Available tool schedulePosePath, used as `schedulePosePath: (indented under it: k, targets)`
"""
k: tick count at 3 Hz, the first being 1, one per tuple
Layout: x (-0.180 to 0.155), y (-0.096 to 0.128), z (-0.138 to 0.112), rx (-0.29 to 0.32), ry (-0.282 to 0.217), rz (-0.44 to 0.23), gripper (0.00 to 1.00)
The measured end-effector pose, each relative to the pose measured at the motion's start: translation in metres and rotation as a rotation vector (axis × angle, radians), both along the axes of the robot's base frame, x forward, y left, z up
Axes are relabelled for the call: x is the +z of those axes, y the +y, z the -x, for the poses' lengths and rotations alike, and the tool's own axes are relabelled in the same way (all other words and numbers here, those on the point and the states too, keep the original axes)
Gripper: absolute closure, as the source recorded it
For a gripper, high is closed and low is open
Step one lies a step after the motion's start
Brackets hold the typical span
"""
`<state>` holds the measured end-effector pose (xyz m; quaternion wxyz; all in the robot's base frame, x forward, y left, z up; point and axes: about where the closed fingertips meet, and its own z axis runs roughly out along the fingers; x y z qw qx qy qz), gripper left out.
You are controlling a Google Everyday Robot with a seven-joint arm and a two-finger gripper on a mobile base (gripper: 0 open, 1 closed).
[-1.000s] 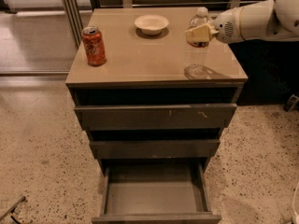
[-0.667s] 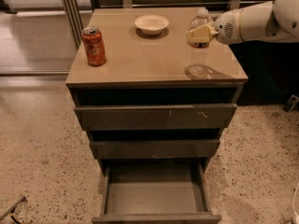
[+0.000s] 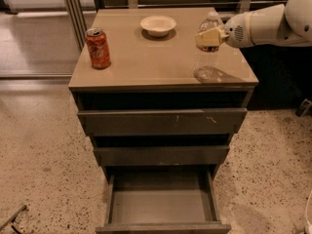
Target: Pick water bottle from bottom drawer and place on counter
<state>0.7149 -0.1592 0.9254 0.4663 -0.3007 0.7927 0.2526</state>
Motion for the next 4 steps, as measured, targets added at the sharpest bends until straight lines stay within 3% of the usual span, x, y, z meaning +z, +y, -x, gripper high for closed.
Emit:
schedulePosePath:
  k: [3, 4]
  targets:
    - [0.0000, 0.0001, 0.0000, 0.000, 0.000, 0.000, 0.11]
    - [-0.0002, 0.0003, -0.0001, 0.000, 0.000, 0.000, 0.00]
